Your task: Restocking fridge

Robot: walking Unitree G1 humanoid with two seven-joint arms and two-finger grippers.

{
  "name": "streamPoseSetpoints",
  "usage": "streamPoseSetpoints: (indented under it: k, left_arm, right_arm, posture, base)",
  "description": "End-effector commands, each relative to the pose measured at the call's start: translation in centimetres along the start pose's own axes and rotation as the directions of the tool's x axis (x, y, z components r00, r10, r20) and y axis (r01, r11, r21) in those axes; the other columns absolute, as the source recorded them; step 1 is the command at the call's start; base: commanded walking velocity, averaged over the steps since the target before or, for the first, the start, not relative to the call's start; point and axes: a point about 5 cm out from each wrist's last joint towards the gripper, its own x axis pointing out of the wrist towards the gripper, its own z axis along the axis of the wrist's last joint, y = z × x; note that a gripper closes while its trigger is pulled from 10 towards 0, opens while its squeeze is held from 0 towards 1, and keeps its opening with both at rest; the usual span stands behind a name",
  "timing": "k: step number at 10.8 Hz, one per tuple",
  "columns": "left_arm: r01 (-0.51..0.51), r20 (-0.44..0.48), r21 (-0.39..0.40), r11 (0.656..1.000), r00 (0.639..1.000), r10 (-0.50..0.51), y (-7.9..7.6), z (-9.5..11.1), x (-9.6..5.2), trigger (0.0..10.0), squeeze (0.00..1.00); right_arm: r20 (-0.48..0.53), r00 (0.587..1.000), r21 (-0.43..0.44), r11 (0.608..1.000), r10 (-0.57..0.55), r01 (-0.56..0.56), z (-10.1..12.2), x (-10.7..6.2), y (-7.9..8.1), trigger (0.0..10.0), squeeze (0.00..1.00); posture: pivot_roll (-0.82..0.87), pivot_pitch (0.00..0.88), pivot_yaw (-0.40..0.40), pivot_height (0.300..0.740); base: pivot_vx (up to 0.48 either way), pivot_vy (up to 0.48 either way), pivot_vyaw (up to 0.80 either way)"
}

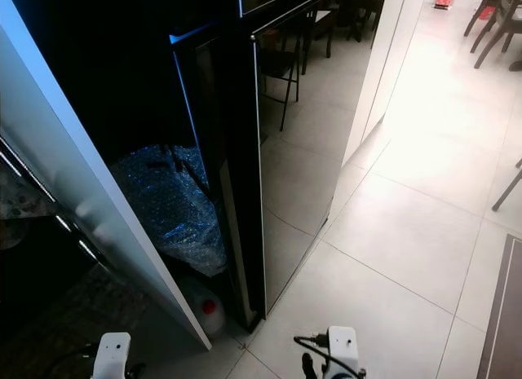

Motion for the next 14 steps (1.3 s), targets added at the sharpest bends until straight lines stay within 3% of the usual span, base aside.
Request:
streamPoseSetpoints:
  k: [1, 6, 14]
  left_arm:
    - [-0.015, -0.030, -0.022, 1.000, 0.999, 0.014, 0.2, -0.7, -0.1, 10.0, 0.00]
    - [-0.017, -0.041, -0.022, 1.000, 0.999, 0.017, 0.4, -1.1, -0.2, 10.0, 0.00]
    - [-0.022, -0.009, 0.003, 1.000, 1.000, 0.022, 1.0, 0.8, 0.2, 10.0, 0.00]
  right_arm:
    - [0.010, 1.000, 0.021, 1.000, 0.008, -0.008, 0.0, 0.0, 0.3, 10.0, 0.00]
    - [-0.006, 1.000, -0.016, 1.000, -0.009, 0.009, -0.2, 0.0, 0.0, 10.0, 0.00]
    - [0.008, 1.000, 0.002, 1.000, -0.015, 0.015, 0.4, 0.1, 0.1, 10.0, 0.00]
  posture:
    - [-0.03, 0.000, 0.034, 0.740]
    - [-0.03, 0.000, 0.033, 0.740]
    - [-0.04, 0.000, 0.051, 0.740]
  base:
    - [0.000, 0.000, 0.00]
    - [0.000, 0.000, 0.10]
    - [0.000, 0.000, 0.80]
